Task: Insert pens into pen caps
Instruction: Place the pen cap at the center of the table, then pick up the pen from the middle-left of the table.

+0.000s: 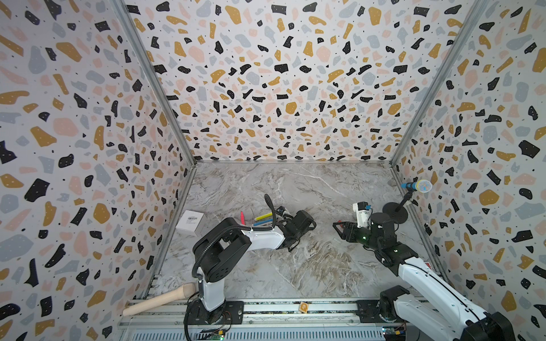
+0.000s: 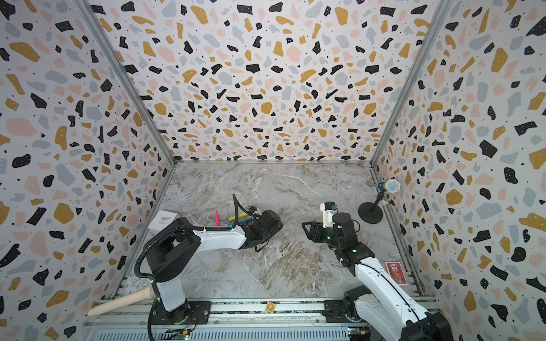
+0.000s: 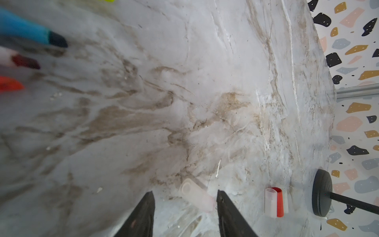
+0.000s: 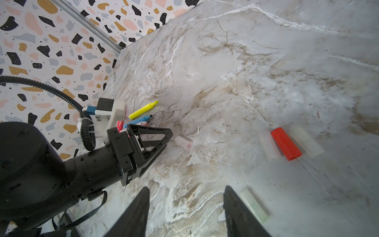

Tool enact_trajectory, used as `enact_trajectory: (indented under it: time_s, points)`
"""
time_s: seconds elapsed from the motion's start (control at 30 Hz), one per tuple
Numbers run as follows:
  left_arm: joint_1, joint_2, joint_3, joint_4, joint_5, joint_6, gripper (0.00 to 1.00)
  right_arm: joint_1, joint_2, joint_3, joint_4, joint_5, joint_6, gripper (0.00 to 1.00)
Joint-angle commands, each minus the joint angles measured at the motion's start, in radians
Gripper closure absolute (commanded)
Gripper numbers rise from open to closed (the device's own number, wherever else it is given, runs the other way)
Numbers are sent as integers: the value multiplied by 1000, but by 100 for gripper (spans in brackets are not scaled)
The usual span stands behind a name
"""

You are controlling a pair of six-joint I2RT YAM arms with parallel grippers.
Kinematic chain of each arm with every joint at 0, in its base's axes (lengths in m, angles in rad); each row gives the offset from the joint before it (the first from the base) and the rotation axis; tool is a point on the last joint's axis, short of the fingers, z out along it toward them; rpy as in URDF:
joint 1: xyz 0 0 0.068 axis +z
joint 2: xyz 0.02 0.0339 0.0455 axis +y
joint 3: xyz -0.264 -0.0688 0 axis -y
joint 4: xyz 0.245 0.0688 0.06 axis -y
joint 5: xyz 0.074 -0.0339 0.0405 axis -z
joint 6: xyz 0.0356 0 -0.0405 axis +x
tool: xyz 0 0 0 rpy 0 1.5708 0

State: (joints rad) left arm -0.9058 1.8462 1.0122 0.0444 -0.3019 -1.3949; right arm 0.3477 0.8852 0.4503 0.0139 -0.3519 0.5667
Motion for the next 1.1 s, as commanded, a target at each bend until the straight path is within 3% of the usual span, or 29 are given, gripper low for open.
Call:
enact_trajectory:
  time_s: [0.0,0.13,0.3,0.37,0.57,0.77,1.07]
  points:
    - [-9,-33,24,-35,-23,25,49,-7,-8,-1,6,-12,7,42]
    - [-8,-126,32,-115,-89,96,49,-16,-27,-2,-1,-15,7,42]
    - [19,-297,129,-354,-289,369,50,-29,-35,-5,0,-50,-11,41]
    - [96,-374,119,-415,-300,447,50,-29,-34,-4,-1,-65,-20,41]
    - [494,-582,-91,-382,-116,621,52,-32,-25,-19,40,-112,-13,42]
    - [572,-521,-140,-429,-228,695,53,-30,3,-5,47,-148,-21,42]
    - [631,-406,-215,-331,-127,710,59,-30,22,-9,54,-163,-26,43]
